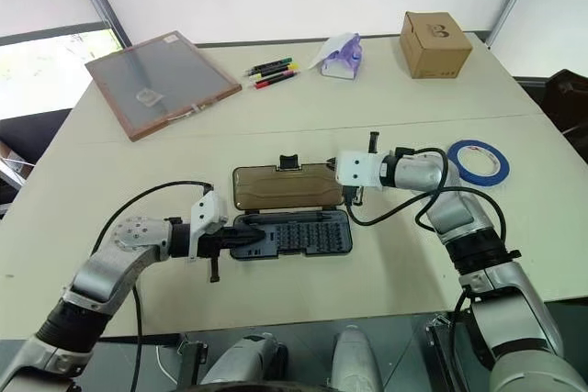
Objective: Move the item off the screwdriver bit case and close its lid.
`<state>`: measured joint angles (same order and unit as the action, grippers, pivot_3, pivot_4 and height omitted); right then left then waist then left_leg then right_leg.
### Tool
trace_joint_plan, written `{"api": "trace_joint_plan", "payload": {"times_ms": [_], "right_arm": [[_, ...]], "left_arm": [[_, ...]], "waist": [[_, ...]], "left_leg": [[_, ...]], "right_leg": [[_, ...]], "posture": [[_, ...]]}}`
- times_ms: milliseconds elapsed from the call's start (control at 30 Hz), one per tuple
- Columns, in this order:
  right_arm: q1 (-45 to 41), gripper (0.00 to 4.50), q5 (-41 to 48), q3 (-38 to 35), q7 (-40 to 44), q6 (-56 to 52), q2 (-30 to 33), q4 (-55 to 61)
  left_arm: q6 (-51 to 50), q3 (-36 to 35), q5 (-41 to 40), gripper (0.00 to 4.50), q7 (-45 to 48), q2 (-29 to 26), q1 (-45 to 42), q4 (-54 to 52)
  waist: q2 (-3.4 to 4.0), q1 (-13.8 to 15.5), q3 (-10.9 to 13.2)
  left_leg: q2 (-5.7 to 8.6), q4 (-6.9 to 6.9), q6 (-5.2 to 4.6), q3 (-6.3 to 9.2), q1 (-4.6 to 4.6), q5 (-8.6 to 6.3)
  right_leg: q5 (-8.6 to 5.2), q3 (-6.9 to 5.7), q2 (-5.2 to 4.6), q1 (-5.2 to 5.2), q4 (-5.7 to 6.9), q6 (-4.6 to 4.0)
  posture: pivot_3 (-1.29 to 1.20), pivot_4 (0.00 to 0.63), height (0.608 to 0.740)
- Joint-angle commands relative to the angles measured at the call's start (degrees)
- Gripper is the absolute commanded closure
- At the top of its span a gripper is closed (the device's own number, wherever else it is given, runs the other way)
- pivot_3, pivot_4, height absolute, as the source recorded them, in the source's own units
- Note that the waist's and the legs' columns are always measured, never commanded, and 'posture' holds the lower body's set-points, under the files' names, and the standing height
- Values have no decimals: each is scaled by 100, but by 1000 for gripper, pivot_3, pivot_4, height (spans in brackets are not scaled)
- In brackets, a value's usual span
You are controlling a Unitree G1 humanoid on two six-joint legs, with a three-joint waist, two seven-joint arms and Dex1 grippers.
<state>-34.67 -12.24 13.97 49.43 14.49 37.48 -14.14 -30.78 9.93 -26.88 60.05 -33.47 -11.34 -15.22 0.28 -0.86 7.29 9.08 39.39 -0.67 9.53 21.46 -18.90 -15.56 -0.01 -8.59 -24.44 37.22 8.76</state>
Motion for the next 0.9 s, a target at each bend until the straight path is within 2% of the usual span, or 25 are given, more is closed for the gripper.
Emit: {"api": "trace_joint_plan", "payload": {"times_ms": [33,100,167,367,633,900], "right_arm": [[-40,4493,-12,-64,-78,223,61,161],[-20,4493,-39,-67,-95,266,79,154],[6,4493,-53,-84,-119,268,94,181],[85,4493,148,-238,-256,-61,-29,252],[130,4493,117,-250,-359,-193,-93,343],[101,4493,101,-201,-370,-185,-116,357]], "left_arm": [[-1487,-890,-1811,4500,-187,-195,-269,-961],[-1937,-1389,-2452,4500,-599,-143,-599,-944],[-1999,-1766,-2567,4500,-1095,1,-1019,-601],[-869,-2091,-1291,4500,-2371,536,-2057,1421],[469,-1222,-9,4500,-1535,669,-2133,3217],[1439,-684,775,4500,-619,861,-2555,4765]], "waist": [[-1,-1,2],[-1,6,4],[-7,21,8],[-11,10,9],[-22,-11,16],[-28,-13,20]], "left_leg": [[0,-4,0,0,-1,0],[-1,-6,2,1,-2,1],[0,-6,6,1,-2,4],[2,-8,9,0,-6,6],[2,-17,10,-1,-3,6],[2,-15,10,-1,-1,6]], "right_leg": [[0,0,0,0,-1,0],[0,0,0,-1,-1,0],[0,0,1,1,-2,-1],[0,-3,1,8,-12,-1],[0,-4,1,-1,-12,0],[0,-5,1,-1,-12,0]], "posture": [[0,150,740],[0,150,740],[0,150,740],[0,150,740],[0,150,740],[0,150,740]]}}
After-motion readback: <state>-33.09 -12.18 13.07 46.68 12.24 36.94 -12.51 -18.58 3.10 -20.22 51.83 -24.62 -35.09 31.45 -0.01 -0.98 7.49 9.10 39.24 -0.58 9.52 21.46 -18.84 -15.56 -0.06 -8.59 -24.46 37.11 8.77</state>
